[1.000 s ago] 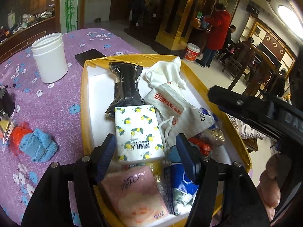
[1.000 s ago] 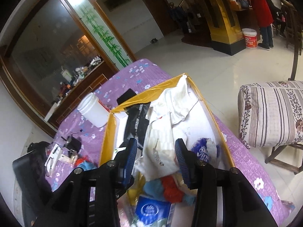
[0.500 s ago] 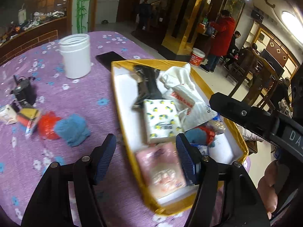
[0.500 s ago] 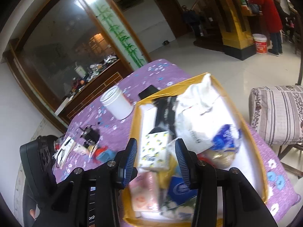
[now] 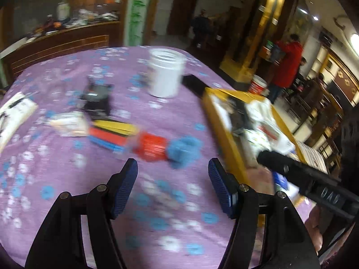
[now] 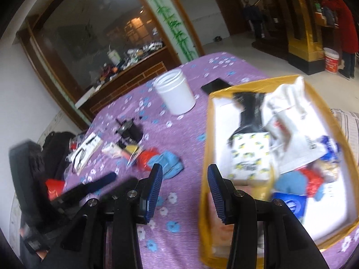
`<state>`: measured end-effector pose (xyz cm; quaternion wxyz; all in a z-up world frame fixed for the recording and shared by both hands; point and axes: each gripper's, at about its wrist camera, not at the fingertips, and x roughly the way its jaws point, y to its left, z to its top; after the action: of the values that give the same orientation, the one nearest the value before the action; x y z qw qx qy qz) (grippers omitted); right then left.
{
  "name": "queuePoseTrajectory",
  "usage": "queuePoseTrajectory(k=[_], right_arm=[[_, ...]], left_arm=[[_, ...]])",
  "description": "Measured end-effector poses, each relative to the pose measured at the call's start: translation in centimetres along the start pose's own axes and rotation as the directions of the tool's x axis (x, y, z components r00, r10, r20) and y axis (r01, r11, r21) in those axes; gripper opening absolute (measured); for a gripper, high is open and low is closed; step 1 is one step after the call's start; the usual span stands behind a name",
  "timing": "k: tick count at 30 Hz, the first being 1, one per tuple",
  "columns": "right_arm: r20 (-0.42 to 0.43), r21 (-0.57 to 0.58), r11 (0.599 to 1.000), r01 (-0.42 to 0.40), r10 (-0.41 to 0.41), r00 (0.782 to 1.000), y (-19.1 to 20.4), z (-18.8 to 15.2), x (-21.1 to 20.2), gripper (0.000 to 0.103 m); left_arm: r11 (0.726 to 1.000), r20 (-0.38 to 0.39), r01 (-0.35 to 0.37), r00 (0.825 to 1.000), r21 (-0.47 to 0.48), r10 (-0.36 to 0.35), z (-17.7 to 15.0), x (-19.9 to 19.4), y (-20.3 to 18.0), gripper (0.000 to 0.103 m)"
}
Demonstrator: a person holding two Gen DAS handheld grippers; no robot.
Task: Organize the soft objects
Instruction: 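Move both open grippers back toward the items on the table, then grasp the blue cloth with the right gripper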
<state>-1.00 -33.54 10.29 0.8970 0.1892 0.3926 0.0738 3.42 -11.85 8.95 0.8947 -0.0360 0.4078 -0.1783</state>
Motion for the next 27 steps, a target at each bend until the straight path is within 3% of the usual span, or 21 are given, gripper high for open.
queuePoseTrajectory(k=[5,9,19,21,23,27], right_arm=[[-0.07,-0.04,0.999,0.01,-0.013,0.997,2.2,-0.6,3.3,0.045],[-0.092,-0.09,0.995,0.044,-0.053,0.994,4.0,-0.4,5.8,0.045],[-0.143,-0.165,0.979,0.122,-0.146,0.979,5.9,0.5,12.5,0.045],[-0.15,-0.194,0.971,0.14,-0.17,0.974,6.1,0.1,13.4,0.032],[-0.105,-0.232,0.96,0.159,-0.187,0.977,6.5,-0.4,13.0,0.019],[-0.01,-0.222,0.969,0.112,-0.117,0.993,6.5,-0.8,11.1,0.017]], left_arm=[[0.991,0.013,-0.069,0.997,-0.115,0.071,1.0,0.2,6.4,0.064],[0.973,0.001,-0.07,0.997,-0.219,0.072,0.8,1.3,10.0,0.064],[0.971,-0.007,-0.074,0.997,-0.229,0.075,0.8,1.5,11.0,0.064],[0.97,-0.009,-0.078,0.997,-0.228,0.078,0.8,1.6,11.1,0.064],[0.97,-0.009,-0.087,0.996,-0.229,0.088,0.9,1.7,11.2,0.064],[0.965,-0.016,-0.097,0.995,-0.244,0.096,0.9,2.1,11.8,0.064]])
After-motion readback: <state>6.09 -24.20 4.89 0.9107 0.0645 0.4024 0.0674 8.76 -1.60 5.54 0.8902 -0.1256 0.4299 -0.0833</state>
